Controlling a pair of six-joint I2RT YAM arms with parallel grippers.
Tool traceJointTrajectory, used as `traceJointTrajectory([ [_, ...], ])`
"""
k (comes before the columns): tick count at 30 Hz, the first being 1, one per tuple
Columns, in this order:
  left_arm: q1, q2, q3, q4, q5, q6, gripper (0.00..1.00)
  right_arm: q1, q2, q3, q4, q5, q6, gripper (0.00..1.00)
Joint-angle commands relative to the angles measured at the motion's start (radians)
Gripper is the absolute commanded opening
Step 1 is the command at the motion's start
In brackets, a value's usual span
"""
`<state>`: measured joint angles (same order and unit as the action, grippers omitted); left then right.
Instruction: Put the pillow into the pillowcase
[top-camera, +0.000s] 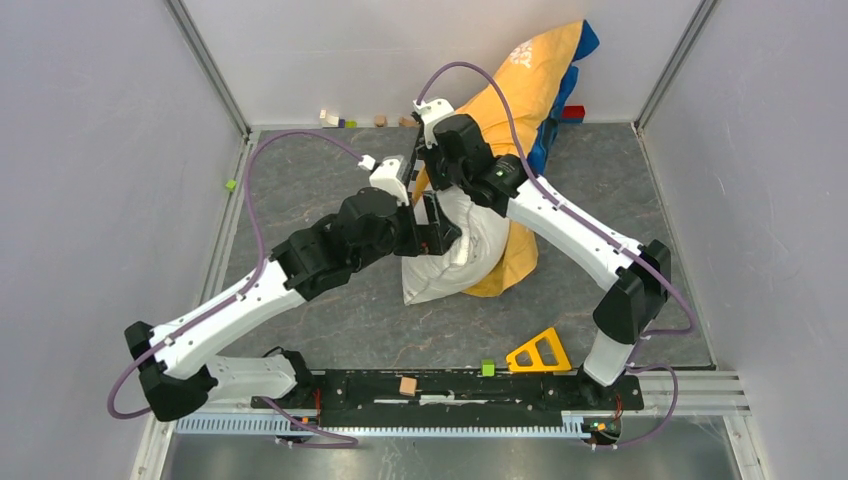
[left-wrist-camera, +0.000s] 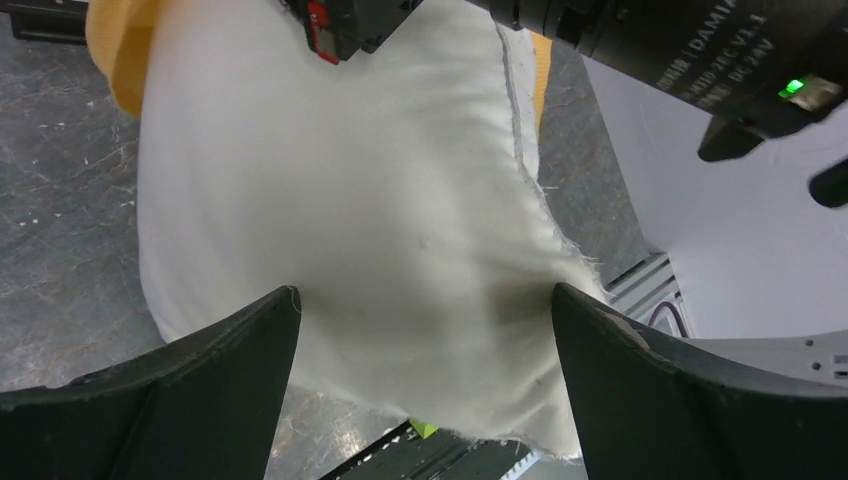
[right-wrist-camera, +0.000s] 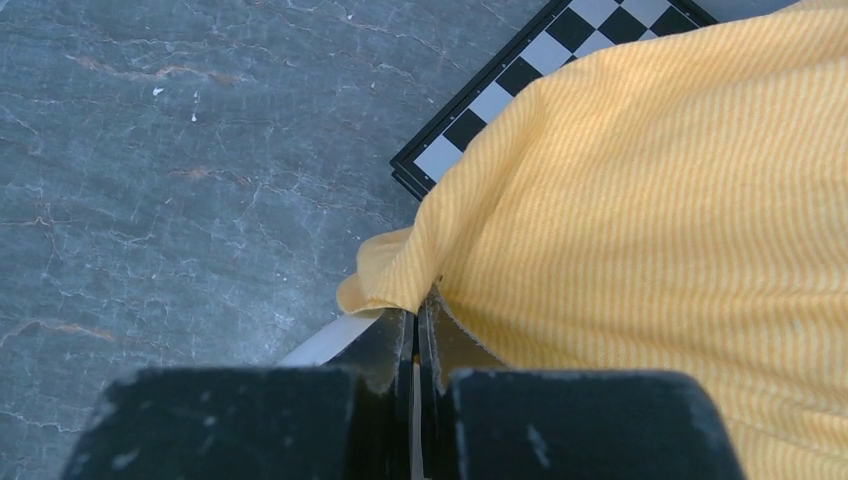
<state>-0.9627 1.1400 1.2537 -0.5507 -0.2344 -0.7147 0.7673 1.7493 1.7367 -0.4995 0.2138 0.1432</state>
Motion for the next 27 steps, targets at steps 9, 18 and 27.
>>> traceJointTrajectory([
  [9, 0.021, 0.194, -0.088, 0.081, -0.138, -0.024, 0.29, 0.009, -0.102, 0.04, -0.018, -0.011, 0.009, 0.14],
  [18, 0.158, 0.161, -0.248, 0.143, -0.031, -0.13, 0.03, 0.009, -0.331, -0.149, -0.036, 0.126, -0.035, 0.65],
  [27, 0.203, 0.156, -0.284, 0.172, 0.017, -0.144, 0.03, 0.007, -0.516, -0.445, -0.022, 0.314, -0.053, 0.63],
])
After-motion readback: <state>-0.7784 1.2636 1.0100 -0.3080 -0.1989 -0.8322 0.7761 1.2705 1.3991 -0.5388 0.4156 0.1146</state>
